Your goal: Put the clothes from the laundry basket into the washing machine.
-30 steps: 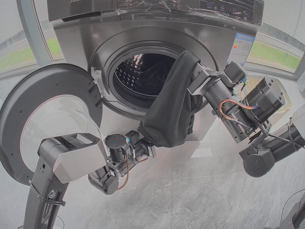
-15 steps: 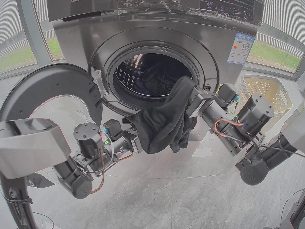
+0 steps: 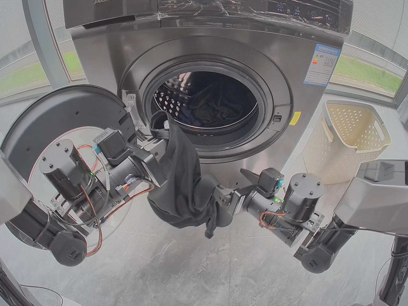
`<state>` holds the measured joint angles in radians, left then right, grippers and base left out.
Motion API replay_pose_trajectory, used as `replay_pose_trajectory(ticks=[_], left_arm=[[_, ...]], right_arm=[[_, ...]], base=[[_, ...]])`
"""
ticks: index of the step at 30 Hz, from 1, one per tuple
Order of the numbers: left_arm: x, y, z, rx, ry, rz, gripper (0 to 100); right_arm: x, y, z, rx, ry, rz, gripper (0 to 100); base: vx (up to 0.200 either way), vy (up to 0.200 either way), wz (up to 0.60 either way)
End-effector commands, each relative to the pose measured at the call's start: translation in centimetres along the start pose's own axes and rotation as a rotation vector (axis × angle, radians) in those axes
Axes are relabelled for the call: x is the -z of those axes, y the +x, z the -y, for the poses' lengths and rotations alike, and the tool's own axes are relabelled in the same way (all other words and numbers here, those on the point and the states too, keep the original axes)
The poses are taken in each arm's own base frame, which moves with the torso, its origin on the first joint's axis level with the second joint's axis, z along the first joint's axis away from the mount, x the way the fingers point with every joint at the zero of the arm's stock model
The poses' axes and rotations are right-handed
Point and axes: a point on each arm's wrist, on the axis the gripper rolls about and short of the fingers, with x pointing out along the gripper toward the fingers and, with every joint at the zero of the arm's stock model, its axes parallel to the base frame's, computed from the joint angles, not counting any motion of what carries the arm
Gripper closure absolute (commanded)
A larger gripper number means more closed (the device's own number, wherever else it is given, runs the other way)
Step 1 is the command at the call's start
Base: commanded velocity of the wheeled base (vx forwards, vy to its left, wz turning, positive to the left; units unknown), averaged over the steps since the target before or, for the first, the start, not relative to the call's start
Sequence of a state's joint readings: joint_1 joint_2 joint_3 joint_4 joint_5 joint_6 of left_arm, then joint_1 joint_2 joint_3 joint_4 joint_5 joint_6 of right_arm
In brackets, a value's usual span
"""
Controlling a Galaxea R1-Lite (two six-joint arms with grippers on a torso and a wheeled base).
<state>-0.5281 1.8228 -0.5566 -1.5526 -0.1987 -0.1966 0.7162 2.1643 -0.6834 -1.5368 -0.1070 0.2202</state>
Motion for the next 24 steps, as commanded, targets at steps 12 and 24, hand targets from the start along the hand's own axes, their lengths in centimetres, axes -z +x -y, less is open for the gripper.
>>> replay_pose_trajectory(ticks=[12, 24], left_arm=[[-2.4, 0.4, 0.2, -0.010, 0.020, 0.095, 100], [-1.3, 1.3, -0.7, -0.061, 0.022, 0.082, 100]], right_arm=[[6.7, -1.4, 0.0, 0.008, -0.041, -0.231, 0], [6.3, -1.9, -0.3, -0.013, -0.036, -0.233, 0]], base=[[0.000, 0.000, 0.00], [0.000, 0.000, 0.00]])
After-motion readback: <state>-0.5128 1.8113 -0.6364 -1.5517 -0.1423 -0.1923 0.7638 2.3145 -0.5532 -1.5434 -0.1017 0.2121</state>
